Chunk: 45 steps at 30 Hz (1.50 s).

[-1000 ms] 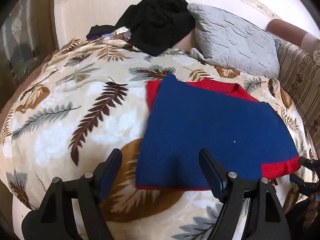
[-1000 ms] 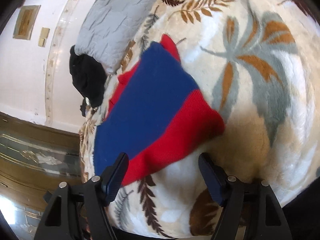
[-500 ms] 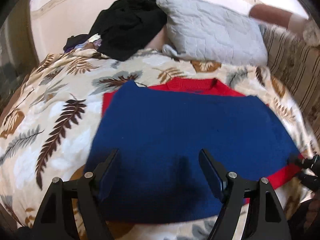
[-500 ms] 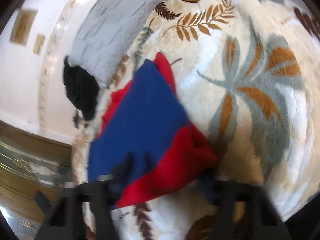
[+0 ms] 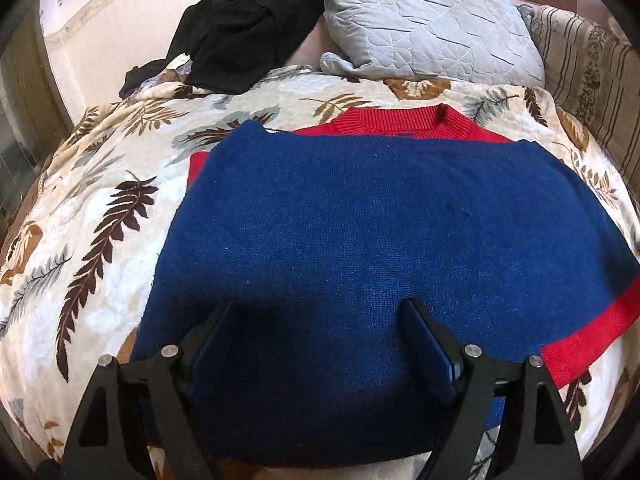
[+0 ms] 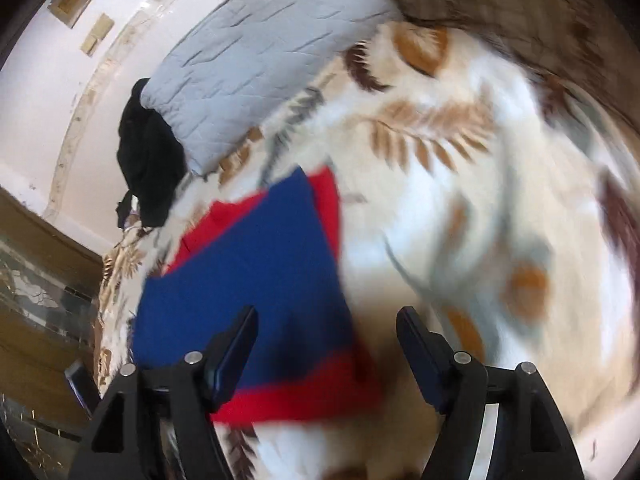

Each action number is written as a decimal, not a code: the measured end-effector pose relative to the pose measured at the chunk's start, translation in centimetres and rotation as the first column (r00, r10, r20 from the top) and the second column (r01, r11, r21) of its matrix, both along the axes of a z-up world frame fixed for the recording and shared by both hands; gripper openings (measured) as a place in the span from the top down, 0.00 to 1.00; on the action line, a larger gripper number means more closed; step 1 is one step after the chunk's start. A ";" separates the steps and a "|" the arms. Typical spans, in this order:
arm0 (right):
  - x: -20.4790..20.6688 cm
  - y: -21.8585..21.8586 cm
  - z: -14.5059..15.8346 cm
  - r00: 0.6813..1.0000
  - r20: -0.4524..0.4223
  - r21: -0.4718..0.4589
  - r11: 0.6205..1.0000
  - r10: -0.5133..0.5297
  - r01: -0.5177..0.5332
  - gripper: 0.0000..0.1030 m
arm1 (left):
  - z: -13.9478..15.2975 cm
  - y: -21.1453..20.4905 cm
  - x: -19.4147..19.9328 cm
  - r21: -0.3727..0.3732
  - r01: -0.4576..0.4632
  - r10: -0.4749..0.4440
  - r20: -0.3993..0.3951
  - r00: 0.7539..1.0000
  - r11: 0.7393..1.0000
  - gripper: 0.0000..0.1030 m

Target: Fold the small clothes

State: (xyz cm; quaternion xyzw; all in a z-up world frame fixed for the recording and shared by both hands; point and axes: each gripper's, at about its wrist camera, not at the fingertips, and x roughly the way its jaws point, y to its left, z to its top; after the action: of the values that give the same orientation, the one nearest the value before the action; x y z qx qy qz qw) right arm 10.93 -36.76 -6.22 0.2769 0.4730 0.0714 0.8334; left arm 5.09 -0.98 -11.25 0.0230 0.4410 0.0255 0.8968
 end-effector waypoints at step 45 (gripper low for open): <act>-6.7 3.1 -4.2 0.987 -0.057 0.247 0.956 -0.147 0.157 0.40 | 4.4 0.8 -3.2 -0.103 -0.031 0.031 -0.007 1.000 0.994 0.15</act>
State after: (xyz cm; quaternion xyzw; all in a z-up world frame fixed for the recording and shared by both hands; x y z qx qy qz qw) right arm 4.27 -33.66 -10.45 0.4166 0.4532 0.0610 0.7857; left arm 1.93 -0.22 -6.89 -0.0303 0.4445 0.0164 0.8951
